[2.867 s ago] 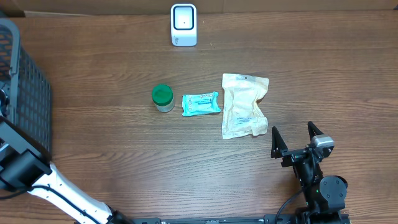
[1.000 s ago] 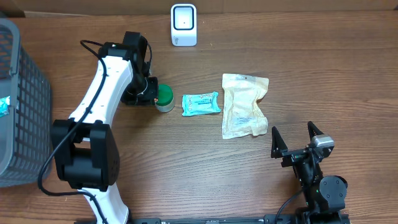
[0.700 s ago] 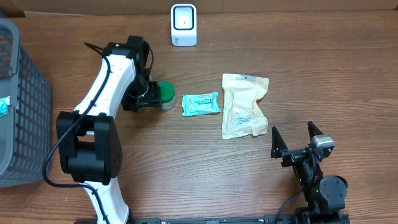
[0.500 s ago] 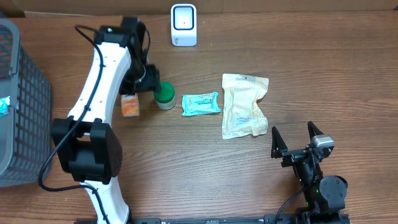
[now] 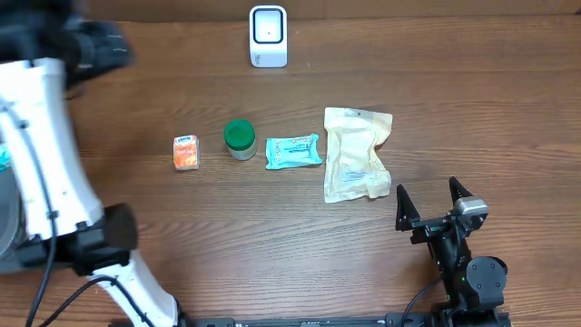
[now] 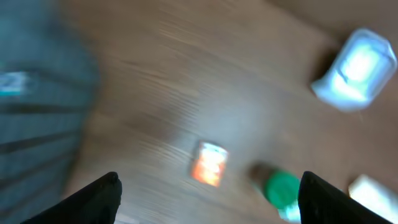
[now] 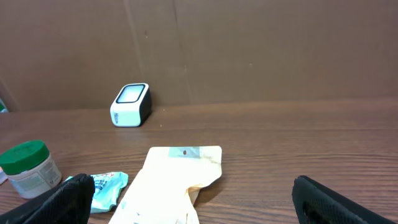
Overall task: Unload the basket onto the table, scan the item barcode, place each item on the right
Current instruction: 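Place the orange Kleenex tissue pack on the table left of the jar, then reach the left gripper into the basket and grasp the small teal packet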
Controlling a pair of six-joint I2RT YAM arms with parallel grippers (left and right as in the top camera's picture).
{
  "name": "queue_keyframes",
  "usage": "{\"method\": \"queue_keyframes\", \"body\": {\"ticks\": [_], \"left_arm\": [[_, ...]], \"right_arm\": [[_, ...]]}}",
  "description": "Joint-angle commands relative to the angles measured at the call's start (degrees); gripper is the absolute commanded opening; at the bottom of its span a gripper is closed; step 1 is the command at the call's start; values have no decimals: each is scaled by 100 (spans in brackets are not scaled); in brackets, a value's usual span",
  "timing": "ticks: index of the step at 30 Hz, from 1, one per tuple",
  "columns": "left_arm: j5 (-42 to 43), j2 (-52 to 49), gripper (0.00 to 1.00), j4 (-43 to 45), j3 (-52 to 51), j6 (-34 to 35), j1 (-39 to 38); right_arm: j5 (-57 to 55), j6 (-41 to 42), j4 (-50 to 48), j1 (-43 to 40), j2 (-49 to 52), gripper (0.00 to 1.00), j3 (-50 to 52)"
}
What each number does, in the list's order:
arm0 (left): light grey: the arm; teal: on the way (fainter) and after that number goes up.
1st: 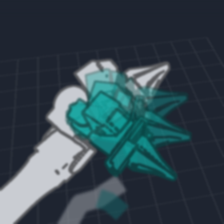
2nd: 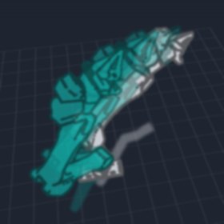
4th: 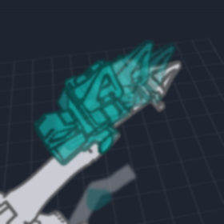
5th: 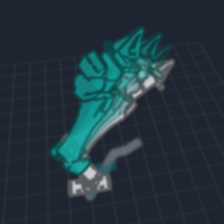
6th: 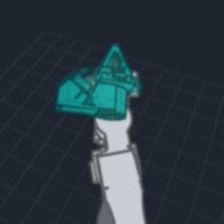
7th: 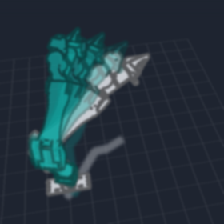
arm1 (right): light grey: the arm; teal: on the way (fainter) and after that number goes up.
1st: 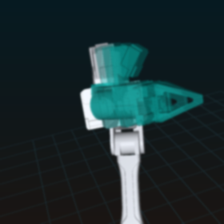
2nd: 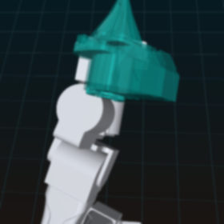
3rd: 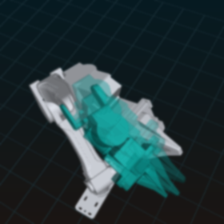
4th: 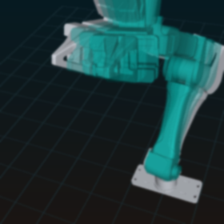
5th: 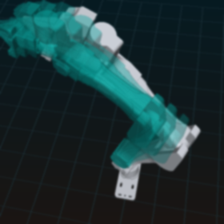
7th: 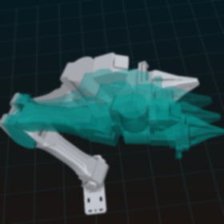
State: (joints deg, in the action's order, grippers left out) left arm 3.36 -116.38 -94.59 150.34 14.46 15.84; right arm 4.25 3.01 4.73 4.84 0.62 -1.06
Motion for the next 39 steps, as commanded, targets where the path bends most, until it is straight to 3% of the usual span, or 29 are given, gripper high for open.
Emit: {"method": "queue_keyframes", "body": {"ticks": [1, 8, 12, 15, 19, 26, 31, 39], "left_arm": [[109, 2, 79, -39, 188, 507, 1200], [24, -94, 72, 481, -417, 686, 2673], [-103, -101, 70, 1134, -1169, 680, 3010], [-431, -105, 68, 1980, -1937, 608, 3056], [-461, -109, 56, 3425, -3150, -79, 3049], [-490, -144, 47, 5359, -4498, -708, 3049], [-535, -636, 46, 5919, -4669, -857, 3014], [-850, -1425, 46, 5932, -4669, -1130, 2953]], "right_arm": [[-15, 24, -15, -42, -46, 100, 59], [-15, 24, -15, -42, -46, 100, 59], [-15, 24, -17, -42, -46, 100, 59], [-15, 24, -17, -42, -46, 100, 59], [-17, 24, -17, -42, -46, 100, 59], [-15, 24, -17, -42, -46, 100, 59], [-15, 24, -15, -42, -46, 100, 59], [-17, 24, -17, -42, -46, 100, 59]]}}
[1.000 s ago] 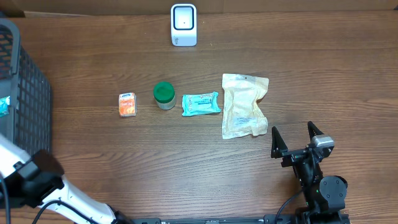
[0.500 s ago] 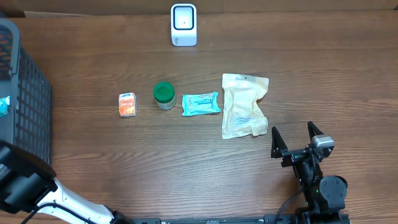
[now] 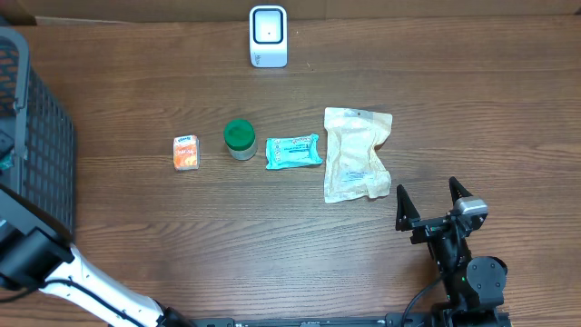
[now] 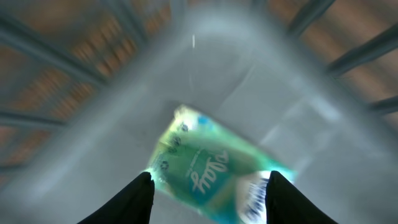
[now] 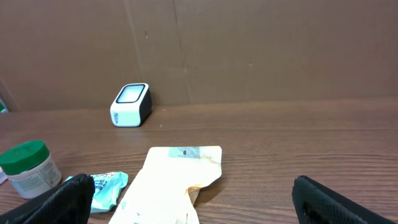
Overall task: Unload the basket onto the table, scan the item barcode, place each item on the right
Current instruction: 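Reach the left gripper into the basket and grasp the small teal packet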
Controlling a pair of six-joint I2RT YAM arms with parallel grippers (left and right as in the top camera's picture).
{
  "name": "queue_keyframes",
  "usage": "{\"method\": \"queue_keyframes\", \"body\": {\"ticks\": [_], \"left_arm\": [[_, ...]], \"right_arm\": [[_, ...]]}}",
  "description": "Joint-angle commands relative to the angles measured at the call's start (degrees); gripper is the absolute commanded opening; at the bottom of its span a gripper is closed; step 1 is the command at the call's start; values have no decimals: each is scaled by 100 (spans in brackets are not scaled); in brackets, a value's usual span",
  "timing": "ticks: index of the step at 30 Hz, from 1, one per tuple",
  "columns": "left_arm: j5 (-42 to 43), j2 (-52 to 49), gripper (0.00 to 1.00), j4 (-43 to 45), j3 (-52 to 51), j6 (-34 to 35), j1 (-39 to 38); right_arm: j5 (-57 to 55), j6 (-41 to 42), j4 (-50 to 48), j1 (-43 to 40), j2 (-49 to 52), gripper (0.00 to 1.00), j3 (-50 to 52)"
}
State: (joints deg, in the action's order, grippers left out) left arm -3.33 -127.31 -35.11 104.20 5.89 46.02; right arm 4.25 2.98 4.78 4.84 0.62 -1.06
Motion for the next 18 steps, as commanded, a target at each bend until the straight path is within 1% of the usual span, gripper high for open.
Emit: {"method": "queue_keyframes", "body": {"ticks": [1, 5, 7, 8, 9, 11, 12, 13, 14, 15, 16, 17, 18], "left_arm": [[-179, -391, 46, -13, -55, -273, -66], [-177, -590, 46, -15, -55, -271, -66], [-177, -654, 41, -37, -55, -271, -66], [-164, -664, 28, -85, -57, -267, -68], [-155, -664, 21, -85, -57, -267, -68], [-155, -664, 14, -101, -57, -251, -68], [-153, -664, 12, -127, -55, -245, -68], [-153, -664, 11, -153, -55, -201, -68], [-151, -662, 13, -166, -55, -120, -68], [-138, -658, 17, -177, -42, -7, -68], [-85, -643, 25, -214, -11, 81, -68], [-11, -634, 29, -249, 26, 122, -68], [72, -610, 29, -321, 85, 157, -68]], "right_arm": [[-15, 26, -22, -42, -46, 100, 59], [-15, 26, -20, -42, -46, 100, 59], [-17, 26, -20, -42, -46, 100, 59], [-15, 26, -20, -42, -46, 100, 59], [-15, 26, -20, -42, -46, 100, 59], [-15, 26, -20, -42, -46, 100, 59], [-15, 26, -22, -42, -46, 100, 59], [-17, 26, -22, -42, -46, 100, 59], [-17, 26, -22, -42, -46, 100, 59], [-15, 26, -22, -42, -46, 100, 59], [-15, 26, -20, -42, -46, 100, 59], [-17, 26, -20, -42, -46, 100, 59], [-17, 26, -22, -42, -46, 100, 59]]}}
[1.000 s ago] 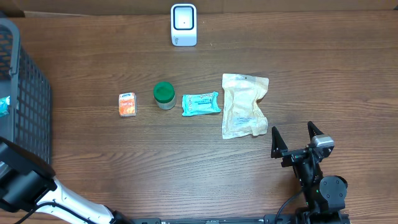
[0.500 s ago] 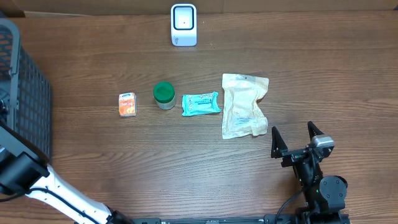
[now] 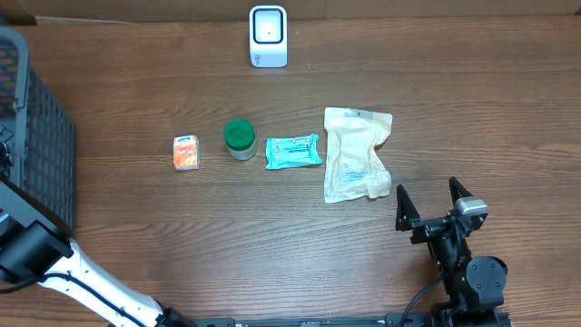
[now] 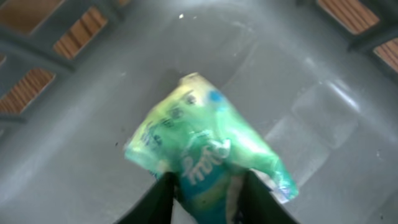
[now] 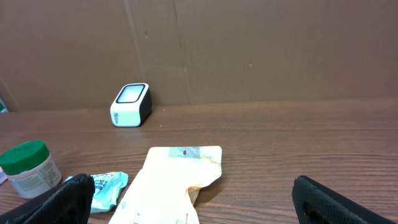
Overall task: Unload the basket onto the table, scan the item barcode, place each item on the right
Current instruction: 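Reach the left gripper into the basket and grasp the small teal packet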
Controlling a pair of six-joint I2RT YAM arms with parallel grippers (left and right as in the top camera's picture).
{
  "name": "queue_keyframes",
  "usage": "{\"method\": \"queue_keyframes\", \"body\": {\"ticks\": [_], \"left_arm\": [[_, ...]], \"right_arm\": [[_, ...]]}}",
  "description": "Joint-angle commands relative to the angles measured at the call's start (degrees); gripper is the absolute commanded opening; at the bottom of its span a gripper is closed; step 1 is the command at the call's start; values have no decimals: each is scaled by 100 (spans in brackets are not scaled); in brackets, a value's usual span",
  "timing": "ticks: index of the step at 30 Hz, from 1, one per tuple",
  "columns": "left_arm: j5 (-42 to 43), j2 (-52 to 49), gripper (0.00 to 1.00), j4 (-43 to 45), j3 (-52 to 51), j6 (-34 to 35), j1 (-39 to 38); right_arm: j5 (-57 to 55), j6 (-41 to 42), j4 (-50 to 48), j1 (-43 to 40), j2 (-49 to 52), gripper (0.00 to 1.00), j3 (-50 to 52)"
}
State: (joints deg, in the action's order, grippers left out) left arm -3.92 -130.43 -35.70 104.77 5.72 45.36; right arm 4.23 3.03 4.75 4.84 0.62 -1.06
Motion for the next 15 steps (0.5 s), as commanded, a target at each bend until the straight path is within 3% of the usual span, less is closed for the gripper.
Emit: {"method": "queue_keyframes", "body": {"ticks": [1, 7, 12, 15], "left_arm": [[190, -282, 29, -345, 103, 221, -2], [254, -186, 22, -1141, 839, 634, -2], [269, -186, 43, -1657, 1207, 935, -7], [267, -256, 46, -1801, 1154, 1128, -7]], "right_arm": [[-13, 22, -20, -42, -46, 100, 59], [-13, 22, -20, -42, -46, 100, 59], [-13, 22, -17, -42, -46, 100, 59], [-13, 22, -20, -42, -46, 100, 59]]}}
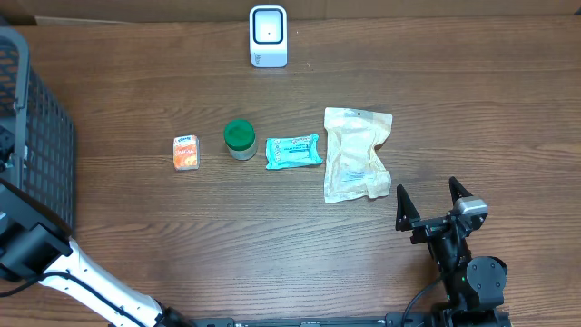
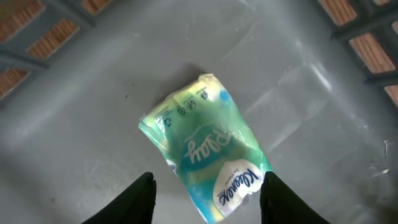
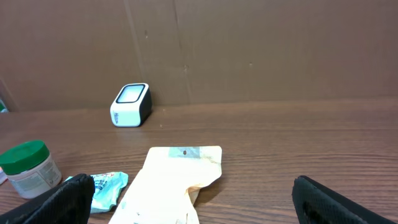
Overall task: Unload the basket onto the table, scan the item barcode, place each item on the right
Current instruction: 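Reach the left gripper into the basket and grasp the small teal packet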
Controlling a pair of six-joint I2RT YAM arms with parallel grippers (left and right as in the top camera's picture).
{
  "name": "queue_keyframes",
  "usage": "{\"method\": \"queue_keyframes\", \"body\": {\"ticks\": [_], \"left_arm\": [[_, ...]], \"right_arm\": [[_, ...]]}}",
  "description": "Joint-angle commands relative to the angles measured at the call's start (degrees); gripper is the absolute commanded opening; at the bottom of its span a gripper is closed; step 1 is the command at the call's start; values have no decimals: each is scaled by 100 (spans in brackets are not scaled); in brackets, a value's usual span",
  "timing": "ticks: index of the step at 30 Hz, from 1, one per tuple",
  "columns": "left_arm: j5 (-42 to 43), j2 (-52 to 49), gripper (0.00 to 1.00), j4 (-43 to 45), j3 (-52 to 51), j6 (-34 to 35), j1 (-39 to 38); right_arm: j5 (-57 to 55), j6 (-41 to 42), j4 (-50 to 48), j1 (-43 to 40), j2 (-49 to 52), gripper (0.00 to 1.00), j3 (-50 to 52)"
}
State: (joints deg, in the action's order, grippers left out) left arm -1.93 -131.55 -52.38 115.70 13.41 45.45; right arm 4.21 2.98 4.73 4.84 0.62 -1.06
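Observation:
In the left wrist view a green Kleenex tissue pack [image 2: 202,149] lies on the grey floor of the basket [image 2: 74,93]. My left gripper [image 2: 207,202] hangs open just above it, one finger on each side of the pack's near end, apart from it. The white scanner [image 1: 268,36] stands at the table's far edge. My right gripper [image 1: 434,202] rests open near the front right, holding nothing. In the overhead view the left gripper itself is hidden at the left edge by the black mesh basket [image 1: 41,127].
In a row on the table lie an orange box [image 1: 186,152], a green-lidded jar [image 1: 240,139], a teal packet [image 1: 293,151] and a beige pouch [image 1: 356,154]. The pouch [image 3: 177,180] lies right before my right gripper [image 3: 189,190].
My left gripper's fingers were narrowed close round the tissue pack; now they stand wide apart and the pack lies flat on the basket floor, label up. The right arm has not moved.
My left gripper was first open over the table near the orange box. Then it was inside the basket, open over the tissue pack. Then its fingers were narrowed round the pack. Now they are wide again, with the pack on the basket floor.

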Motion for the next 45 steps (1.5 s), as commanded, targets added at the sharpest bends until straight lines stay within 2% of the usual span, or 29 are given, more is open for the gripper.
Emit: {"method": "queue_keyframes", "body": {"ticks": [1, 5, 11, 16, 18, 19, 22, 28, 37, 42, 45], "left_arm": [[70, -179, 46, -160, 28, 385, -15], [68, -234, 46, -96, -275, 485, -15], [55, -234, 54, 409, -839, 505, -17], [55, -234, 56, 807, -984, 507, -17], [66, -234, 52, 879, -984, 505, -17], [81, -234, 47, 892, -984, 505, -17], [229, -234, 4, 885, -984, 505, -17], [798, -103, 4, 658, -872, 503, -15], [951, 1353, 4, -42, 90, 501, -17], [2168, 2677, 4, -306, 223, 455, -44], [2896, 3434, 4, -944, 221, 186, -243]], "right_arm": [[-13, 26, -15, -42, -46, 100, 59], [-11, 26, -17, -42, -46, 100, 59], [-13, 26, -17, -42, -46, 100, 59], [-11, 26, -15, -42, -46, 100, 59], [-11, 26, -15, -42, -46, 100, 59], [-11, 26, -17, -42, -46, 100, 59], [-11, 26, -15, -42, -46, 100, 59], [-13, 26, -15, -42, -46, 100, 59], [-11, 26, -15, -42, -46, 100, 59], [-11, 26, -15, -42, -46, 100, 59], [-11, 26, -17, -42, -46, 100, 59]]}}
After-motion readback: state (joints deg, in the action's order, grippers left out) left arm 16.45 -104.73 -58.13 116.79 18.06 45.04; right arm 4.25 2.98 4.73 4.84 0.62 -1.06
